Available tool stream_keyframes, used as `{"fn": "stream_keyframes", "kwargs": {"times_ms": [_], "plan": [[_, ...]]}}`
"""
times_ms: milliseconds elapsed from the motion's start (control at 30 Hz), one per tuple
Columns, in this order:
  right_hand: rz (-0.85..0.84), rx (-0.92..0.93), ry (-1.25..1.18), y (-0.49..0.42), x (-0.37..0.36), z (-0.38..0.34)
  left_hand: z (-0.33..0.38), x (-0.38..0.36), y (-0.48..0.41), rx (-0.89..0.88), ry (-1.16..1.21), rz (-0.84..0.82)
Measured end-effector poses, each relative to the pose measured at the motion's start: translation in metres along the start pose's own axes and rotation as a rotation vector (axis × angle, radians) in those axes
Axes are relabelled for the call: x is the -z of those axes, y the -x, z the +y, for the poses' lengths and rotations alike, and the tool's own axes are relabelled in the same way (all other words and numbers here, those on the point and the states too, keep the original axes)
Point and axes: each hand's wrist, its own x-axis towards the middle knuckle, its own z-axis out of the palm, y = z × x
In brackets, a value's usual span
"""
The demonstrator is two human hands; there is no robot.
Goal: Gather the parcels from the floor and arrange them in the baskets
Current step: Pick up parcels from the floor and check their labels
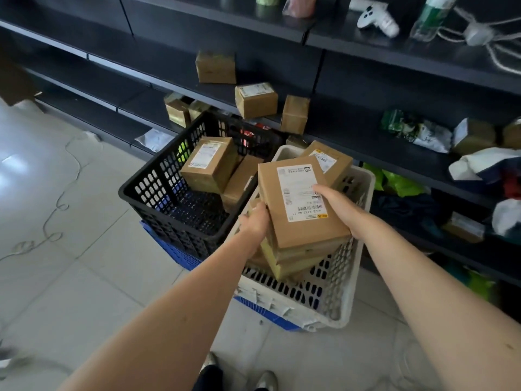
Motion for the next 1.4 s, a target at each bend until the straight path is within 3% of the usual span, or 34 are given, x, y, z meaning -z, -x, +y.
{"fn": "stream_keyframes", "kwargs": {"times_ms": [67,200,300,400,500,633,933,1167,1233,1400], "plan": [[0.016,0.044,-0.008,0.002,-0.005,-0.013,0.013,0.008,0.005,-0.042,0.032,0.073],[0.009,0.094,-0.045,0.003,-0.012,-0.05,0.051,0.029,0.012,-0.222,-0.009,0.047],[-0.002,0.151,-0.055,0.0,-0.021,-0.078,0.069,0.052,-0.041,-0.315,-0.002,0.05],[0.036,0.166,-0.049,-0.008,-0.04,-0.109,0.095,0.083,-0.034,-0.295,0.155,0.033],[0.107,0.204,-0.052,-0.034,-0.061,-0.137,0.129,0.115,0.016,-0.383,0.148,-0.036],[0.133,0.255,-0.103,-0.062,-0.105,-0.181,0.167,0.165,-0.024,-0.421,0.111,-0.064],[0.221,0.029,-0.14,-0.209,-0.189,-0.226,0.216,0.244,-0.174,-0.318,-0.015,-0.126],[0.296,-0.169,-0.094,-0.292,-0.234,-0.175,0.185,0.244,-0.28,-0.148,-0.284,-0.117],[0.282,-0.173,-0.122,-0.295,-0.237,-0.165,0.18,0.243,-0.285,-0.203,-0.316,-0.081],[0.367,-0.193,-0.107,-0.271,-0.198,-0.175,0.215,0.213,-0.258,-0.551,-0.412,0.11]]}}
